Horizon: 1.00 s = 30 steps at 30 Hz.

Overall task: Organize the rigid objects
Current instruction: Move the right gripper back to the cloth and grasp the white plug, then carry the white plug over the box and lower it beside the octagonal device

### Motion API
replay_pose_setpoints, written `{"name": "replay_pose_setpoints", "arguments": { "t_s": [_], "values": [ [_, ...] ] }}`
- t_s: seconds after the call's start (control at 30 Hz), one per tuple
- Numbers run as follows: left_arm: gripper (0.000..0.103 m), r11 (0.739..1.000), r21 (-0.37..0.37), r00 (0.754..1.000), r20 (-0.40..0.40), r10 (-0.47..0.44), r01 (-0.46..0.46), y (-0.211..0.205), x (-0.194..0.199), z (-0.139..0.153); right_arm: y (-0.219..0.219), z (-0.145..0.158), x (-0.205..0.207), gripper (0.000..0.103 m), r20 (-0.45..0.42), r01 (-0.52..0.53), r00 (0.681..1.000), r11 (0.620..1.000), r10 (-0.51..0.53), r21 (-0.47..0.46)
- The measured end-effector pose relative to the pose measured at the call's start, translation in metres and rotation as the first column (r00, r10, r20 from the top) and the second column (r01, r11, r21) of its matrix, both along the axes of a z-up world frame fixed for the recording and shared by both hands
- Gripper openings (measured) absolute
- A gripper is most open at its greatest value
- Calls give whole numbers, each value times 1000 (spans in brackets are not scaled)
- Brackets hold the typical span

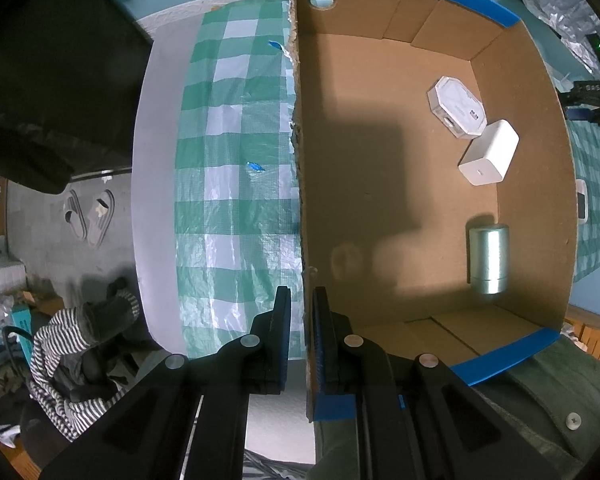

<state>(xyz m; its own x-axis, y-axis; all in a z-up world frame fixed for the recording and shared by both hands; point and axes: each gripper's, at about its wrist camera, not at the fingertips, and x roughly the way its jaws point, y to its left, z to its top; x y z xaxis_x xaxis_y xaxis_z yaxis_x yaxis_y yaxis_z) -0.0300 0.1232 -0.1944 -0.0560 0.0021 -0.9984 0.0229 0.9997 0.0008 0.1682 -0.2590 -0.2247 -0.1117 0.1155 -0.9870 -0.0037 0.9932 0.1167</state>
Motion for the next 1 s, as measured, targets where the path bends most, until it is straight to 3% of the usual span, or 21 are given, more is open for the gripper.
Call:
{"name": "replay_pose_setpoints", "arguments": {
  "t_s": [0.27, 0.7, 0.87, 1.0],
  "values": [
    [11, 1000, 0, 1000, 0, 18, -18, 2, -1, 0, -1, -26, 3, 61, -23, -5, 1000, 1000, 5, -13],
    [10, 1000, 1, 1000, -7, 26, -26, 4, 2, -2, 6, -39, 15, 64, -25, -8, 1000, 1000, 8, -20],
    [11, 1000, 0, 1000, -5, 28, -28, 4, 2, -1, 9, -39, 12, 51, -22, -40, 999, 997, 39, -65],
    [11, 1000, -1, 1000, -5, 29, -29, 5, 2, -2, 8, -39, 11, 50, -12, -42, 999, 996, 42, -72]
  ]
}}
